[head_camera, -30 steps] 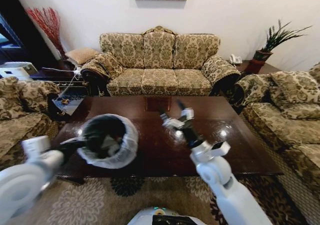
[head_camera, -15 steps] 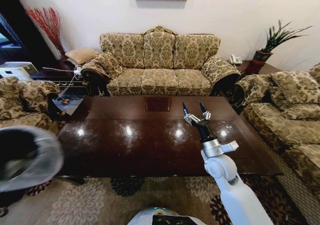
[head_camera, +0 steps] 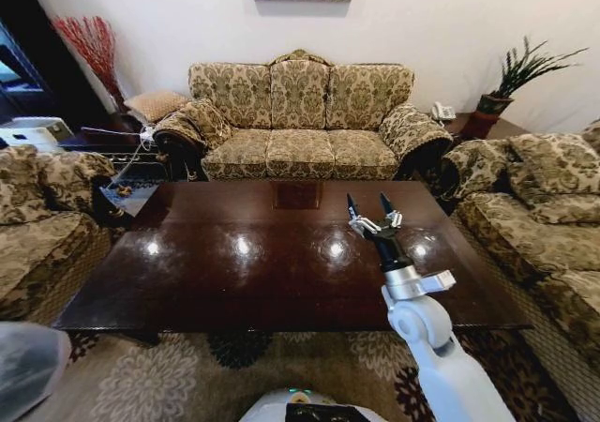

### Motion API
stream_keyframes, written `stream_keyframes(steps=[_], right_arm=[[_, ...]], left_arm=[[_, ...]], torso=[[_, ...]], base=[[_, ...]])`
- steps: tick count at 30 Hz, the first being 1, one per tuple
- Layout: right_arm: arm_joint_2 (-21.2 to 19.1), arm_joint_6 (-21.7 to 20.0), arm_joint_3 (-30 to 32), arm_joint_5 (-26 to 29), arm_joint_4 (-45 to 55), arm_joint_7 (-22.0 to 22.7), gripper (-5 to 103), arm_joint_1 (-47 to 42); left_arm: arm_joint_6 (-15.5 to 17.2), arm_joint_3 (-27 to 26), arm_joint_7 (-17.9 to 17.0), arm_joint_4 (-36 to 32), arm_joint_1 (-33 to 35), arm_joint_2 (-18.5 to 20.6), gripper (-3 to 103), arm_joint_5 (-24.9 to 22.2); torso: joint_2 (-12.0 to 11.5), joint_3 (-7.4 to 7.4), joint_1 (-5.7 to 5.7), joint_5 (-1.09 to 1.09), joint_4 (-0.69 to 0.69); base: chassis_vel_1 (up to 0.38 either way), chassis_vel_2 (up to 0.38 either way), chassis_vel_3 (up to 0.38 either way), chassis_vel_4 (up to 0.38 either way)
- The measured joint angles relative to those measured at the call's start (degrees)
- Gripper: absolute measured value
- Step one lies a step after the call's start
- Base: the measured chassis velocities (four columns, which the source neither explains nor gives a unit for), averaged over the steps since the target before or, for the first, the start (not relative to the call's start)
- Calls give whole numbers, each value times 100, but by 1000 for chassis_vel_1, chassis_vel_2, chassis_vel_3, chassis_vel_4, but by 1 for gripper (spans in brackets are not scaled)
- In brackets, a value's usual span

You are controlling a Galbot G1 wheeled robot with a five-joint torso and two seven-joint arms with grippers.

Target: Move to the front of the table and place the trash on the table into the trash bin.

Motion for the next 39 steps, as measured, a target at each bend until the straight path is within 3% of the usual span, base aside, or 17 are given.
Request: stream_keyframes(steps=[5,10,18,26,39], right_arm=[[-76,-19,162,-110,48,-3,100,-188],[-50,-65,181,-194,49,30,100,-238],[-62,-109,239,-218,7,138,100,-353],[3,-35,266,-192,-14,134,100,-382],[57,42,229,-246,-62,102,100,-456]], left_arm=[[-81,376,134,393,-273,-138,0,23],[-97,548,241,647,-392,-150,0,36],[-212,803,301,1626,-879,-175,0,33],[-311,907,738,2552,-1266,-198,0,17],[-392,1110,1120,3188,-1681,-247,0,236]], torso=[[0,0,0,15,-5],[0,0,0,12,-1],[0,0,1,6,-3],[0,0,1,8,-2],[0,0,1,9,-2]], base=[[0,0,0,0],[0,0,0,0],[0,0,0,0],[0,0,0,0],[7,-3,-8,3]])
